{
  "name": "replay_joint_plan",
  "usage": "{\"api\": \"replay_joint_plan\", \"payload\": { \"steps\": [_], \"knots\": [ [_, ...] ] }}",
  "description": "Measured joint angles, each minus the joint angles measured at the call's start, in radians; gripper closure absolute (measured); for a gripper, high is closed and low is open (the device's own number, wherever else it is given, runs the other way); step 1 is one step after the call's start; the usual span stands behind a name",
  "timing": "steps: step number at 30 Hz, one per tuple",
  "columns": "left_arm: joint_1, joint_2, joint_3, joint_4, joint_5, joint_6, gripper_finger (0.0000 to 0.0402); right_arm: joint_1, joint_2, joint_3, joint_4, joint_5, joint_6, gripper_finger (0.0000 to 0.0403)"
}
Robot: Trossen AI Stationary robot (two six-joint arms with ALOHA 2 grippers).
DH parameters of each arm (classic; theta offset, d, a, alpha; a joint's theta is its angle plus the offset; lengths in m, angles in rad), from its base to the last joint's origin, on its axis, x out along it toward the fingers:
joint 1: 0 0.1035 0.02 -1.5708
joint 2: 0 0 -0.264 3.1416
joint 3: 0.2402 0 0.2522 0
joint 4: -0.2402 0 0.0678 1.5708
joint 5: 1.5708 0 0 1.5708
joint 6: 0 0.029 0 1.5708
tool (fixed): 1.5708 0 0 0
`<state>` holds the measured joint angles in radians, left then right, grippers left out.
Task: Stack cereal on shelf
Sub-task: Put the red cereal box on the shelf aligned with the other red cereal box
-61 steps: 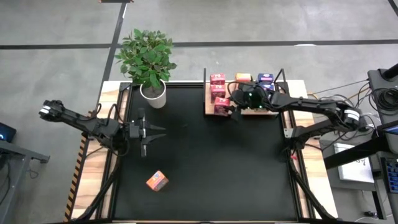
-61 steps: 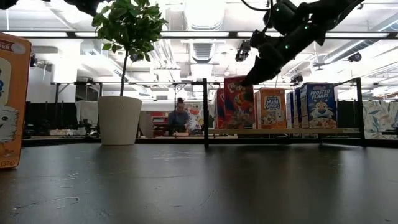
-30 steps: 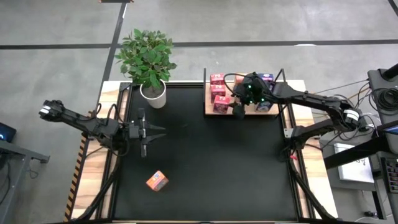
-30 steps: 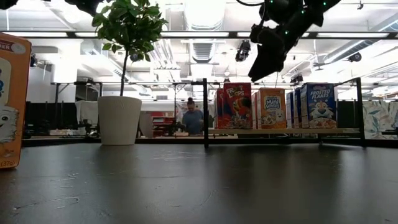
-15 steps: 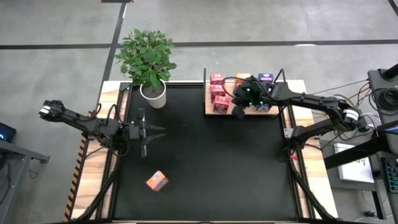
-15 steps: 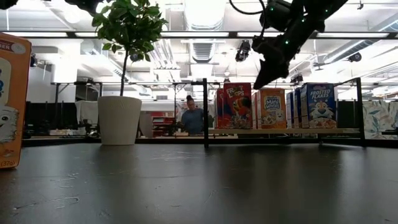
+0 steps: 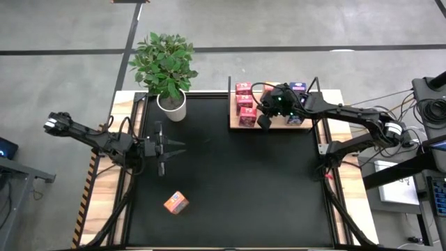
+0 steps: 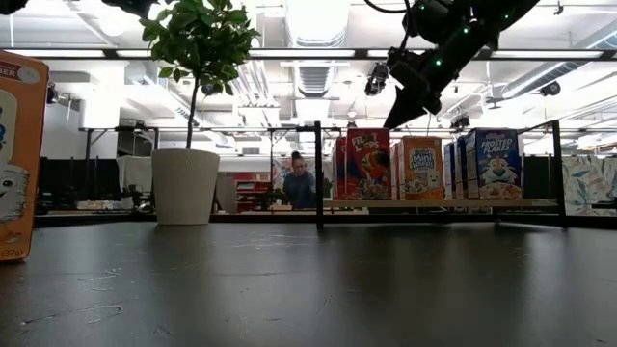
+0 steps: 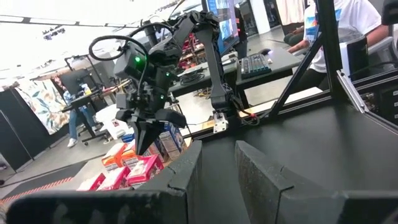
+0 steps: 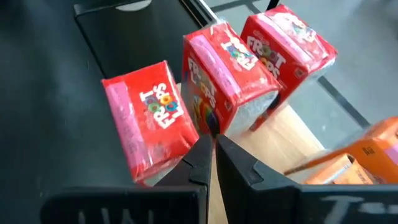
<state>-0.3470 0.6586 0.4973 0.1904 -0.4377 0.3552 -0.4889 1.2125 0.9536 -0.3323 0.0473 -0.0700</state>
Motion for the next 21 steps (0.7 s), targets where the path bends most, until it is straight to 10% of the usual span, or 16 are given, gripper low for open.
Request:
{"api": "replay_joint_plan", "payload": {
  "steps": [21],
  "knots": [
    [0.0,0.004,0.014,-0.005,0.0,0.016,0.0322,0.089,0.047,0.037,-0.097,0.074,0.166,0.039]
  ]
}}
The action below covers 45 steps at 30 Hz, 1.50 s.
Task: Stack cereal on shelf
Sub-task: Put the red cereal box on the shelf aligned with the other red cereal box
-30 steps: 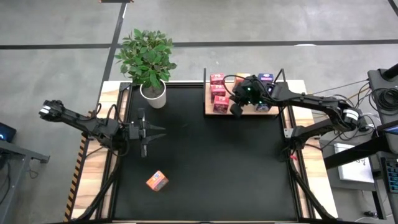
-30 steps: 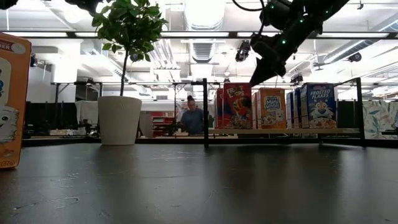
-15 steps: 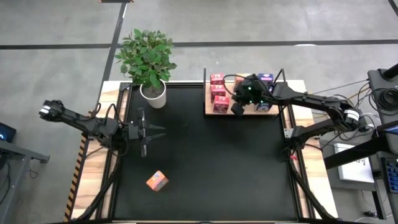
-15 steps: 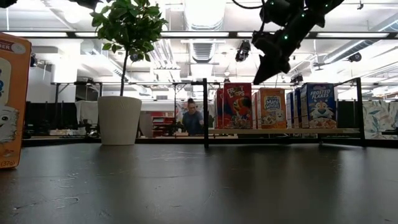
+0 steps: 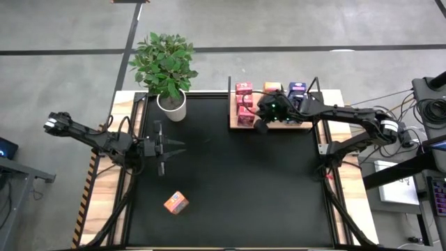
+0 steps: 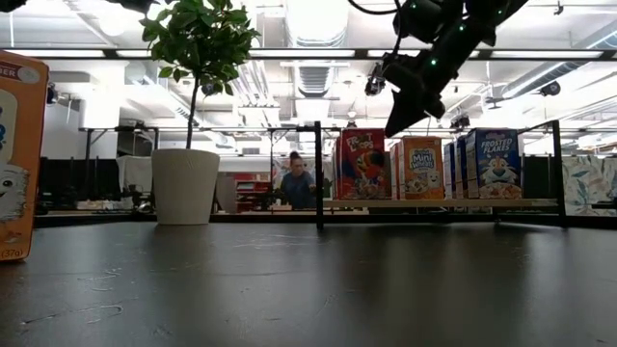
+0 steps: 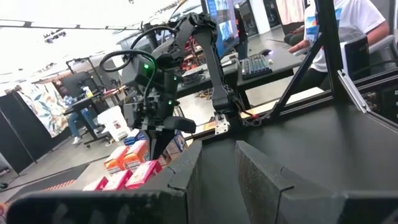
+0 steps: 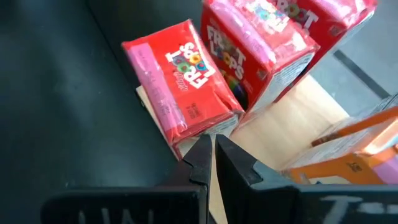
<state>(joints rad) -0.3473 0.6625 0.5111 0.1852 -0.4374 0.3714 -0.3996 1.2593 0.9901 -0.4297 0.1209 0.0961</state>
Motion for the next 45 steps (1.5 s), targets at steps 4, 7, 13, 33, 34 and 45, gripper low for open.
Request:
{"api": "replay_joint_plan", "payload": {
  "steps": [4,7,13,33,34,45],
  "knots": [
    [0.0,-0.001,0.001,0.0,0.0,0.009,0.0322,0.0,0.001,0.003,0.009,0.032,-0.007,0.039],
    [0.0,-0.001,0.001,0.0,0.0,0.013,0.0322,0.0,0.001,0.003,0.01,0.039,-0.018,0.039],
    [0.0,-0.001,0.001,0.0,0.0,0.014,0.0322,0.0,0.001,0.004,0.07,0.04,-0.041,0.039],
    [0.0,-0.001,0.001,0.001,0.0,0.025,0.0322,0.013,0.01,0.0,0.14,0.04,-0.032,0.039],
    [0.0,-0.001,0.001,0.001,0.0,0.029,0.0322,0.022,0.018,-0.003,0.157,0.04,-0.032,0.039],
    [0.0,-0.001,0.001,0.001,0.0,0.031,0.0322,0.073,0.101,-0.008,0.272,0.094,-0.05,0.039]
  ]
}}
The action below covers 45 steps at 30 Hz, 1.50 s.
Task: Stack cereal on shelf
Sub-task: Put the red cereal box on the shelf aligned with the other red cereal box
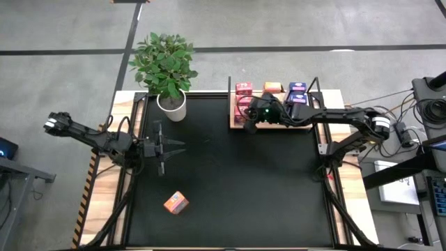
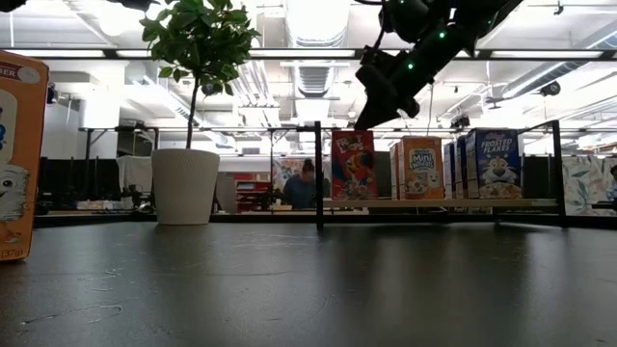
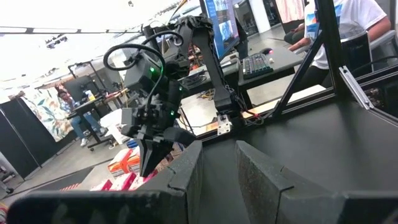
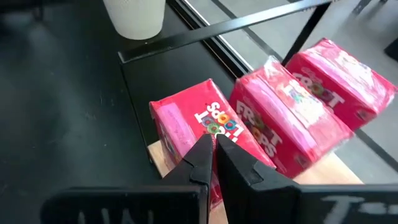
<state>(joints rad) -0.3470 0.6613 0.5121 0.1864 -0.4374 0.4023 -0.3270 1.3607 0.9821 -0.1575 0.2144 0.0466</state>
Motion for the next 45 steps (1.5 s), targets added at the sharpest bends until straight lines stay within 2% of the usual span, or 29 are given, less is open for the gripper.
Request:
{"api": "replay_joint_plan", "payload": {
  "steps": [13,21,29,37,45],
  "knots": [
    [0.0,0.0,0.0,0.001,0.0,-0.002,0.0322,0.036,-0.068,0.009,-0.008,0.0,0.043,0.039],
    [0.0,0.0,0.0,0.001,0.0,-0.003,0.0322,0.111,-0.06,-0.005,-0.01,0.147,0.071,0.039],
    [0.0,0.0,0.0,0.001,0.0,-0.003,0.0322,0.124,-0.06,-0.005,0.015,0.167,0.078,0.039],
    [0.0,0.0,0.0,0.0,0.0,-0.003,0.0322,0.124,-0.047,-0.054,0.044,0.286,0.112,0.039],
    [0.0,0.001,0.0,0.0,0.0,-0.003,0.0322,0.124,0.007,-0.056,0.124,0.284,0.074,0.039]
  ]
}}
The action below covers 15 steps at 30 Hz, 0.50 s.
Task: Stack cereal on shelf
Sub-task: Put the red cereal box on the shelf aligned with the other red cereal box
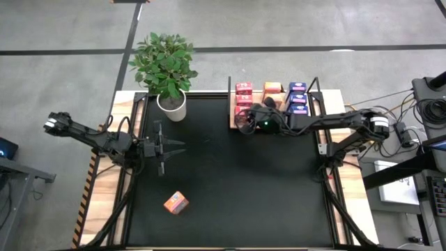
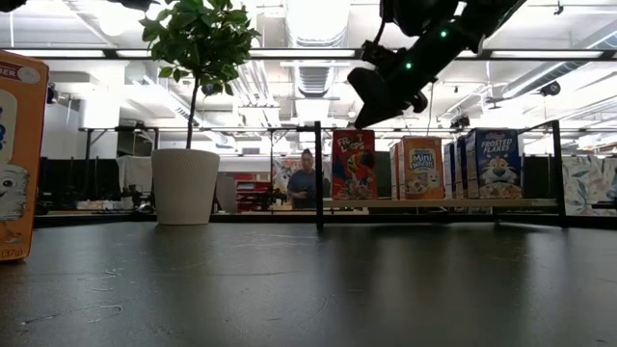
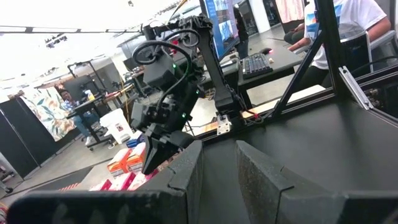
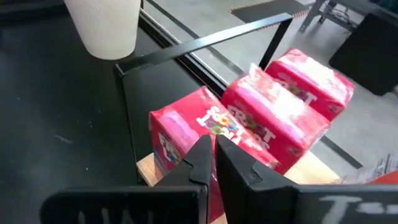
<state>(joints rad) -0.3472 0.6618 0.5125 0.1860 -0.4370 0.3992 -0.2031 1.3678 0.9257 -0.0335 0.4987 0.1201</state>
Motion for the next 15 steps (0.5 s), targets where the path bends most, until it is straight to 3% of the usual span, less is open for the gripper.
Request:
{"api": "replay_joint_plan", "payload": {
  "steps": [15],
  "knots": [
    [0.0,0.0,0.0,0.0,0.0,0.0,0.0322,-0.002,-0.043,0.0,0.003,-0.003,-0.137,0.039]
  ]
}}
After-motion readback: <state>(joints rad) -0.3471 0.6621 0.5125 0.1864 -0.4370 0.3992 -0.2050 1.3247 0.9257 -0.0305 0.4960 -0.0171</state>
